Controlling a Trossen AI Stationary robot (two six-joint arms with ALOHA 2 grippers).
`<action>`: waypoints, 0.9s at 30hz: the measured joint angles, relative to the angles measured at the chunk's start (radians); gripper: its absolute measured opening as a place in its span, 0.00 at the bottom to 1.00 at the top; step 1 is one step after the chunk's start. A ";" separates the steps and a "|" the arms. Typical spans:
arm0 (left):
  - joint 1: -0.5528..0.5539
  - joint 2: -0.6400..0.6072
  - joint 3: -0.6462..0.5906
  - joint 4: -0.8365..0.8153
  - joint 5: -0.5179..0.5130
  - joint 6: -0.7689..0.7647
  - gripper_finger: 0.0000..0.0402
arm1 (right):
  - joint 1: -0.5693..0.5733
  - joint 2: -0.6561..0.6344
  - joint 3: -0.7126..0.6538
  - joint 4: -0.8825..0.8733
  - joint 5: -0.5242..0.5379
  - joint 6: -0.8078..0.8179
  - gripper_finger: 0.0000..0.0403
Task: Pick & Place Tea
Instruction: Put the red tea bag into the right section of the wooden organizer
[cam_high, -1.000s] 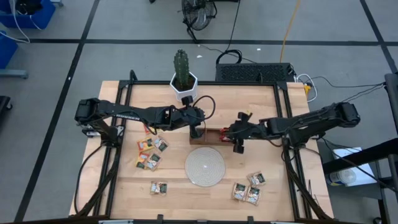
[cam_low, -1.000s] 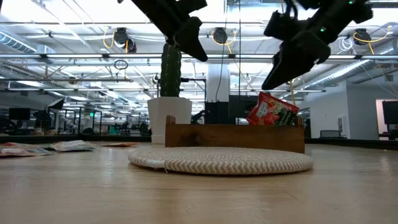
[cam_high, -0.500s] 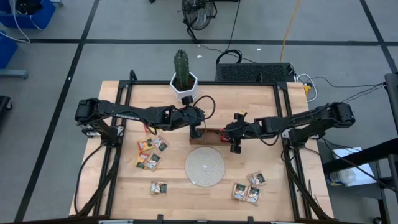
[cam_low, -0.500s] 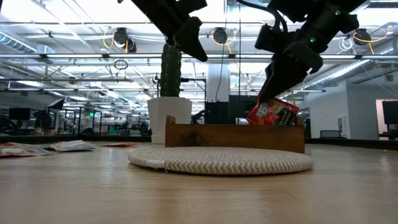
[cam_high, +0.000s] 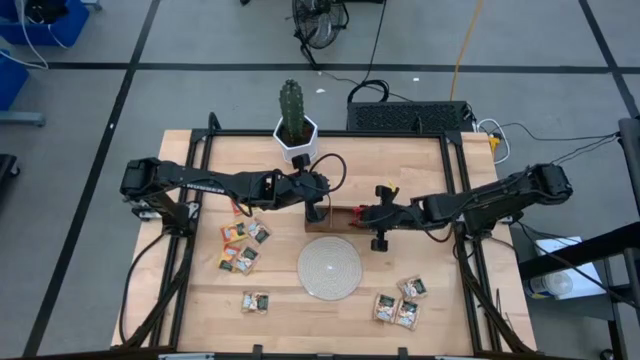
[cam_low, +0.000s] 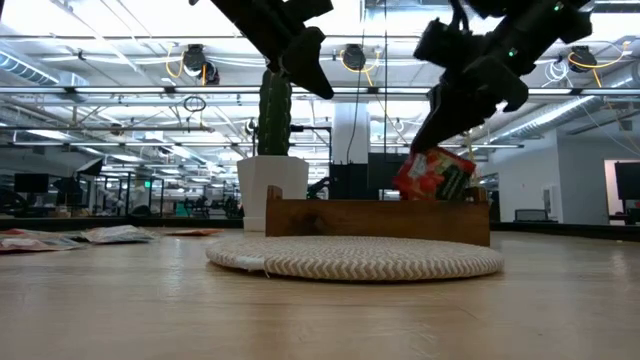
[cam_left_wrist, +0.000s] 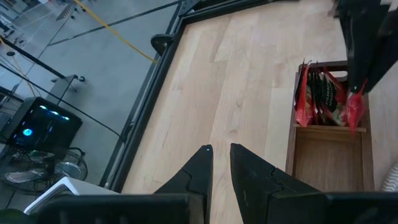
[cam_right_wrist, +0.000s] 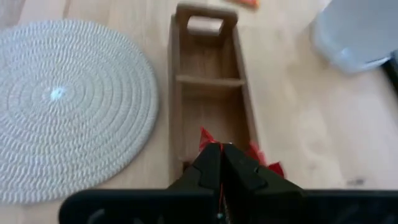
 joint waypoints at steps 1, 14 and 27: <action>0.000 0.000 0.000 0.000 0.000 0.000 0.16 | 0.012 -0.001 0.000 0.009 0.023 0.004 0.00; 0.000 0.000 0.000 0.000 0.000 0.000 0.16 | 0.108 -0.048 -0.275 0.502 0.225 0.071 0.00; 0.000 0.000 0.000 0.006 0.000 -0.014 0.16 | 0.107 -0.044 -0.574 1.071 0.235 0.081 0.00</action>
